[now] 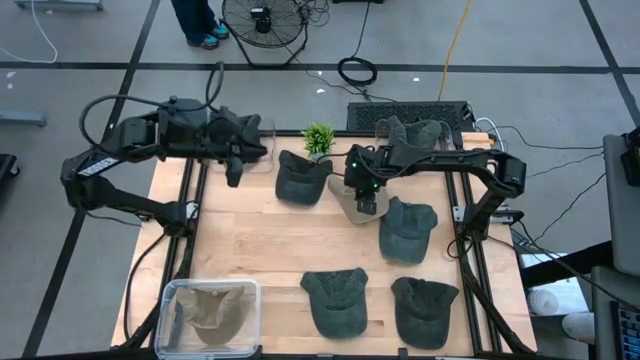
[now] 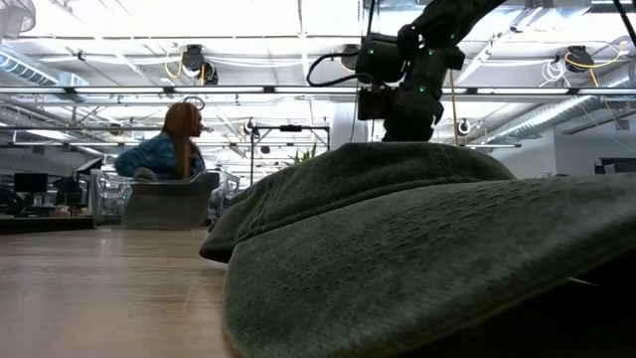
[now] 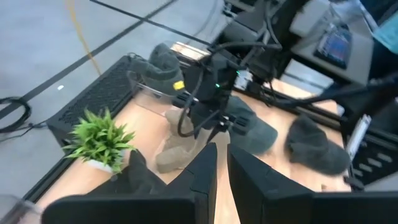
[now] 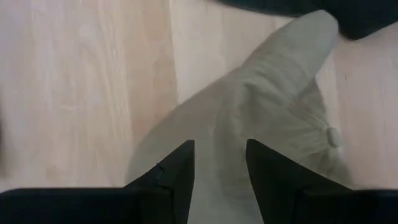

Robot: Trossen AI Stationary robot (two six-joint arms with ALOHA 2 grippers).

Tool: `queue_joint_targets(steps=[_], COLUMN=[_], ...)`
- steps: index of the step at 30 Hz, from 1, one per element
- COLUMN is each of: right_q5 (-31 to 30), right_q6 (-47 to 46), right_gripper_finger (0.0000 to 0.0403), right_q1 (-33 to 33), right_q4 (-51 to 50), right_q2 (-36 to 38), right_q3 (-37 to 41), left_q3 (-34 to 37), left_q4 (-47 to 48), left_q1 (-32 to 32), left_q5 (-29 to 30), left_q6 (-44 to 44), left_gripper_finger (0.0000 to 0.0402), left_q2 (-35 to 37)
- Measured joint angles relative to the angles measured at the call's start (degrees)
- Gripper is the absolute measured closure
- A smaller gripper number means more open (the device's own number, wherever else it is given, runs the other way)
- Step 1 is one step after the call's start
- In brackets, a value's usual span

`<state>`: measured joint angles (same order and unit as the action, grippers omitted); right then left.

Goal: Pick & Place hat
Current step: Put the brown cap into the transparent container

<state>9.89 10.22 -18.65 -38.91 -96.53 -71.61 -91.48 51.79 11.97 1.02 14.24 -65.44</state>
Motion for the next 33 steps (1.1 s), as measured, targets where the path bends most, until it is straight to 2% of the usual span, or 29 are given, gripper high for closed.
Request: queue_joint_targets(steps=[10,18,21,25,30,33], right_q5=[2.3,3.9,3.9,3.8,3.8,3.8], right_q6=[3.7,5.5,5.2,6.2,4.6,1.6], right_gripper_finger=[0.0281,0.0276,0.0281,0.0312,0.0385,0.0395], right_q1=[-0.5,-0.4,-0.4,-0.4,-0.4,-0.4], right_q4=[-0.9,-1.3,-2.2,-2.2,-0.5,0.9], right_q2=[0.1,0.3,0.4,1.2,3.9,6.2], right_q3=[2.8,8.5,8.8,8.9,8.9,8.9], left_q3=[0.0,0.0,-0.1,-0.1,0.0,0.0], left_q4=[-0.4,-4.9,-7.6,-7.0,-5.8,-4.7], left_q1=[0.0,0.1,-0.3,-1.4,-2.0,-1.9], left_q5=[1.6,8.1,8.3,7.6,7.4,7.5], left_q6=[9.5,12.4,14.2,13.7,10.1,8.6], left_gripper_finger=[0.0355,0.0355,0.0355,0.0355,0.0355,0.0355], left_q2=[0.7,-0.3,-1.1,-2.3,-3.1,-3.3])
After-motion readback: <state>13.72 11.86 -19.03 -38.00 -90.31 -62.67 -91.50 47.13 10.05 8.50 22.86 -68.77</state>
